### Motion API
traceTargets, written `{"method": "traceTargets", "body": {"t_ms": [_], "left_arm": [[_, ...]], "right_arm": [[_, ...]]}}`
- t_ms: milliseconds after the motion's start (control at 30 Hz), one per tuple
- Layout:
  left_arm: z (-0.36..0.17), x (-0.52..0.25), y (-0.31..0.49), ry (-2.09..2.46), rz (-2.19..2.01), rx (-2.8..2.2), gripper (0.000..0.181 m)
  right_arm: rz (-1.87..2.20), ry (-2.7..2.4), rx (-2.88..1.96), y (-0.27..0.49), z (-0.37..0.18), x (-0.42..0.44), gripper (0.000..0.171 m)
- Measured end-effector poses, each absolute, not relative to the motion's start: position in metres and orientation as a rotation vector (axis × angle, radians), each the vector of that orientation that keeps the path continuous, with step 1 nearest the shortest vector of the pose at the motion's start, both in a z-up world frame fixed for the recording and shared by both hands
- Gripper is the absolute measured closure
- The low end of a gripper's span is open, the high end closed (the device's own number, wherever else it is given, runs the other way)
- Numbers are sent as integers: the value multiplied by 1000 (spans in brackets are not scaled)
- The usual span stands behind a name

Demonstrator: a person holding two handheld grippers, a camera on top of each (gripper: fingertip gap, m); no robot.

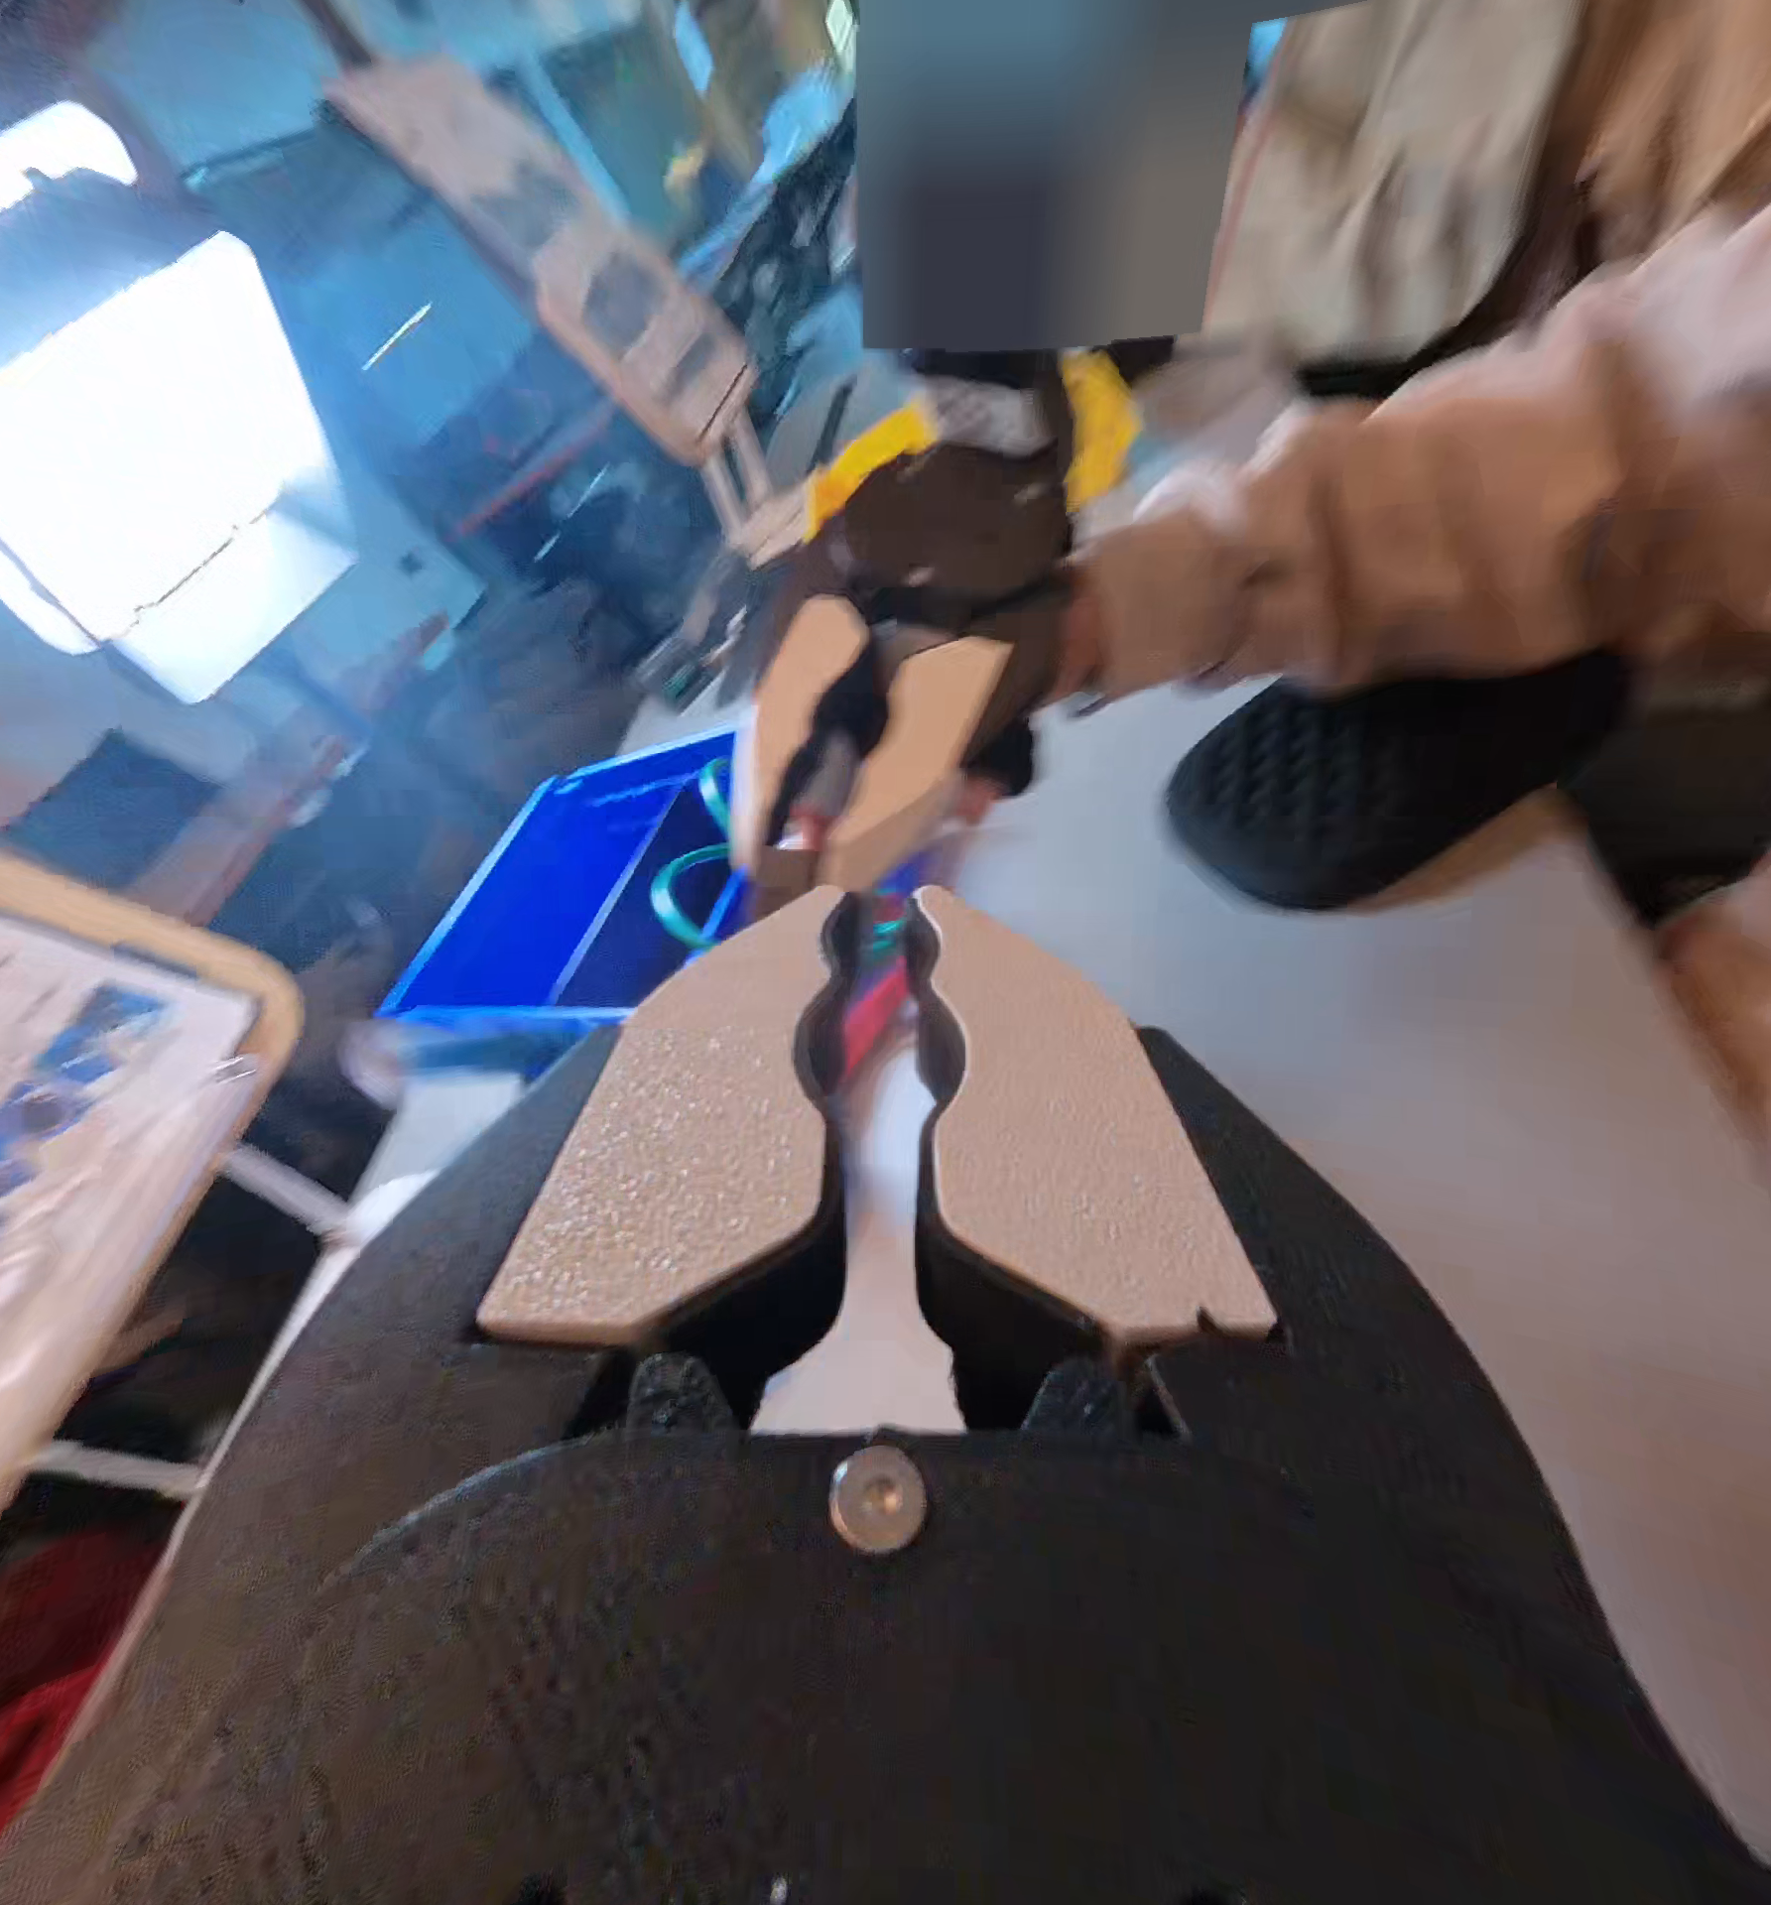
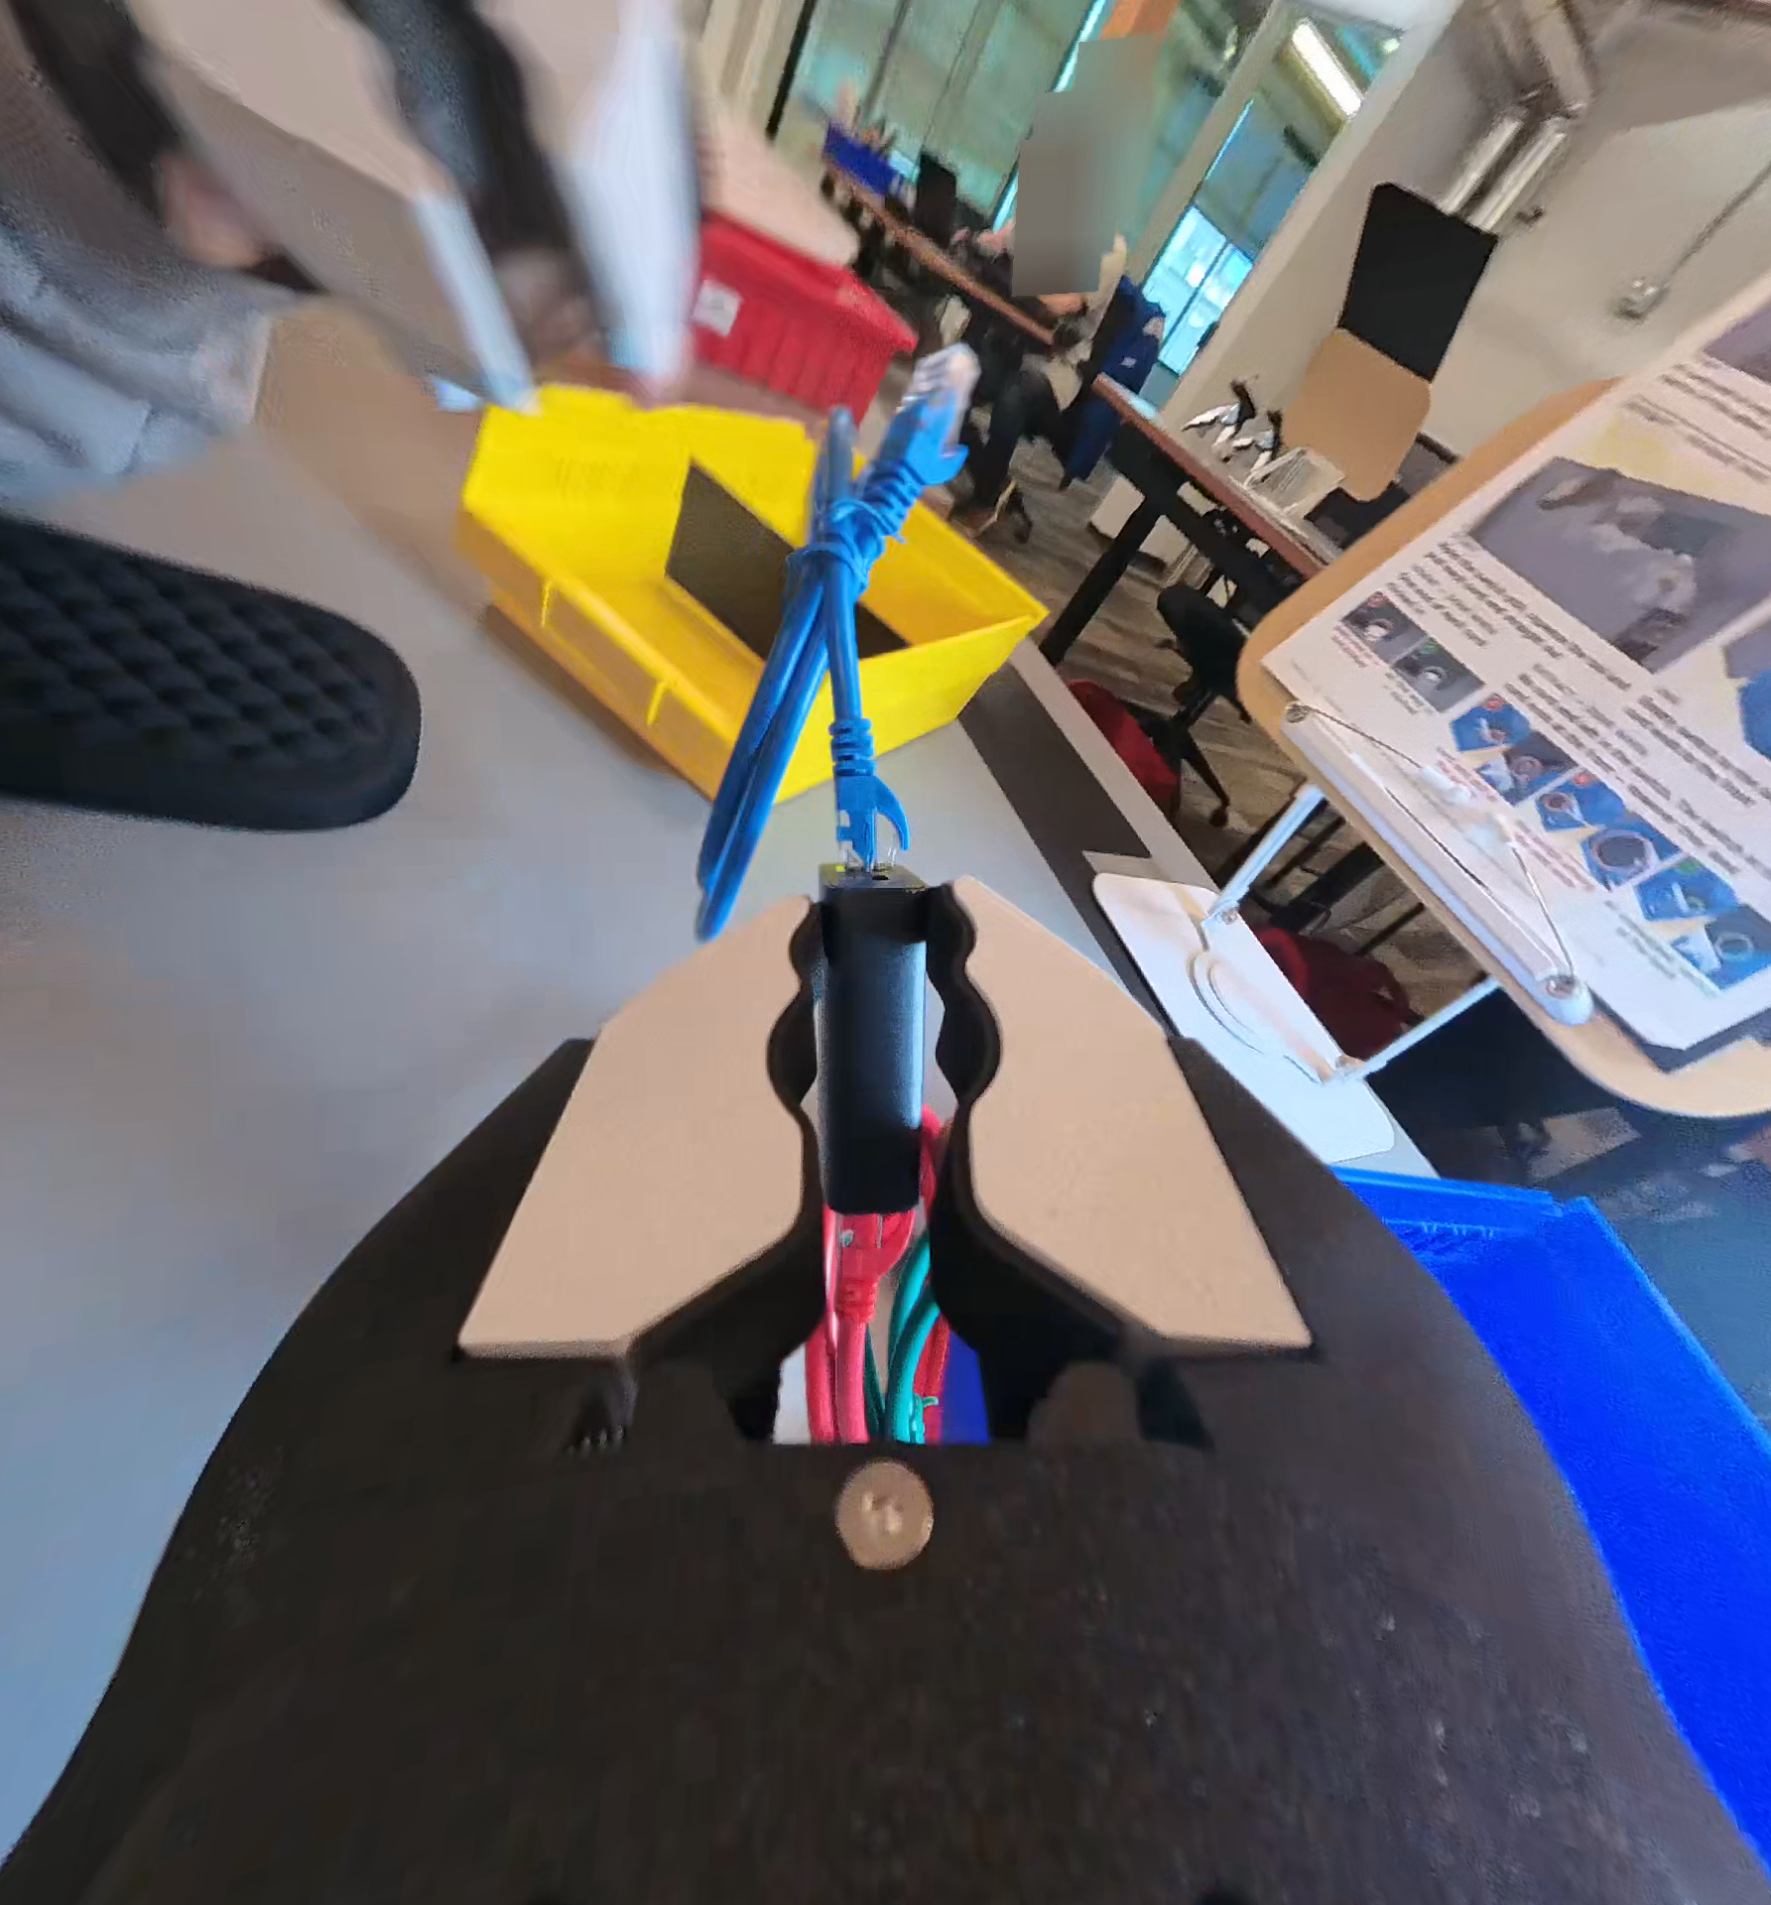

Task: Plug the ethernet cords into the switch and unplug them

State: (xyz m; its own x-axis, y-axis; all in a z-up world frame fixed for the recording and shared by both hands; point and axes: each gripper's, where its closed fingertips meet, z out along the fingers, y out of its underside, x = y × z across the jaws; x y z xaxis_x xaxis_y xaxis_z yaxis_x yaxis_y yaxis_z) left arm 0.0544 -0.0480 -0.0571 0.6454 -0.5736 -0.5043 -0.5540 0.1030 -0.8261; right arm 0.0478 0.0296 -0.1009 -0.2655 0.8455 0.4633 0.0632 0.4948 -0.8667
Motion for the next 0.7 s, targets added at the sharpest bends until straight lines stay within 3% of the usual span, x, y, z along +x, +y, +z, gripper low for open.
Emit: {"method": "traceTargets", "body": {"t_ms": [100, 200, 333, 400, 467, 533, 700], "left_arm": [[-81, 74, -65, 943, -316, -1624, 172], [-127, 75, -34, 833, -423, -1749, 149], [-77, 64, 6, 548, -580, -1491, 136], [-55, 64, 15, 573, -562, -1385, 139], [-64, 73, 21, 703, -546, -1422, 154], [-75, 71, 26, 769, -509, -1461, 156], [-109, 53, 32, 924, -243, -1701, 160]], "right_arm": [[1074, -1520, -813, 47, -70, 54, 152], [1325, -1343, -757, 43, -25, 58, 151], [1652, -1139, -595, 21, 18, 77, 152], [1664, -1192, -596, 12, 3, 73, 152], [1655, -1245, -623, 8, -19, 67, 152], [1663, -1262, -670, 14, -30, 67, 152], [1214, -1663, -801, 33, -72, 63, 150]]}}
